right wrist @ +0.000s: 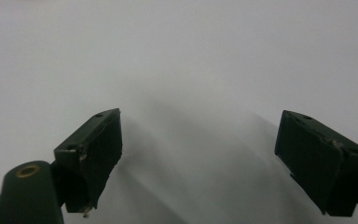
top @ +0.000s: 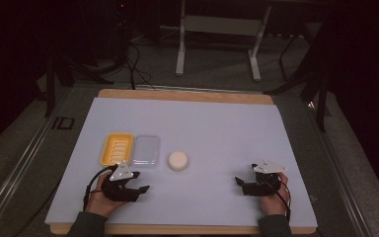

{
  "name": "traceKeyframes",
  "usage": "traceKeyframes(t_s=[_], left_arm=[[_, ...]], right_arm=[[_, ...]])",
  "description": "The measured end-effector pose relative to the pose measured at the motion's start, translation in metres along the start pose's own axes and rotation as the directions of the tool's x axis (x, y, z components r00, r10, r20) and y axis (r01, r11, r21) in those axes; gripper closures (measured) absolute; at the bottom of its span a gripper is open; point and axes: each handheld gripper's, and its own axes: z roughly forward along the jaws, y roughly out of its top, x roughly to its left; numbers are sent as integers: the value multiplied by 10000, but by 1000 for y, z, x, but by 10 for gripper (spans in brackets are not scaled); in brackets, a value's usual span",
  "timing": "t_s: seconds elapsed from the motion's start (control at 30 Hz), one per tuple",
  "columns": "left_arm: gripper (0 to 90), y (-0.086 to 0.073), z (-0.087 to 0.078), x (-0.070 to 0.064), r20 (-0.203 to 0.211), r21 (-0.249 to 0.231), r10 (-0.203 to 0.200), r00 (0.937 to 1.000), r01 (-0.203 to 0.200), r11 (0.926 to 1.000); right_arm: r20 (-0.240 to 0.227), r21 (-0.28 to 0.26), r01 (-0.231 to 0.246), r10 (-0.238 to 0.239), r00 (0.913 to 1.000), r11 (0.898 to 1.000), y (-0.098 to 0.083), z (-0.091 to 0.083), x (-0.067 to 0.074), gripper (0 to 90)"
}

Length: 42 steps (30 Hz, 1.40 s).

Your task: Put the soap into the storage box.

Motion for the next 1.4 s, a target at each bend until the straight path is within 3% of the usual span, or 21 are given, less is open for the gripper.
traceKeyframes(t_s=[0.17, 0.43, 0.57, 0.87, 0.97, 1.4], left_arm=[[362, 0, 0, 1, 18, -24, -101, 9999, 101, 9999], [352, 9, 0, -2, -311, 257, 296, 9991, -288, 9993], [344, 14, -2, -2, -270, 341, 354, 9990, -345, 9988], [334, 27, 1, -4, -521, 728, 854, 9950, -815, 9940], [334, 32, 3, -3, -411, 809, 798, 9960, -763, 9938], [327, 56, 8, -2, -432, 1333, 1627, 9857, -1557, 9788]], right_arm=[[2, -219, 46, -46, 10000, 9997, -1, -2, 0, 147], [186, -218, 497, -493, 9986, 9985, -1, -2, 5, 146], [402, -150, 684, -677, 9969, 9975, -1, -1, 8, 146], [420, -258, 695, -684, 9968, 9972, -1, -2, 8, 146], [397, -226, 657, -648, 9971, 9976, -1, -2, 8, 146], [491, -280, 668, -654, 9967, 9974, -1, -3, 8, 146]])
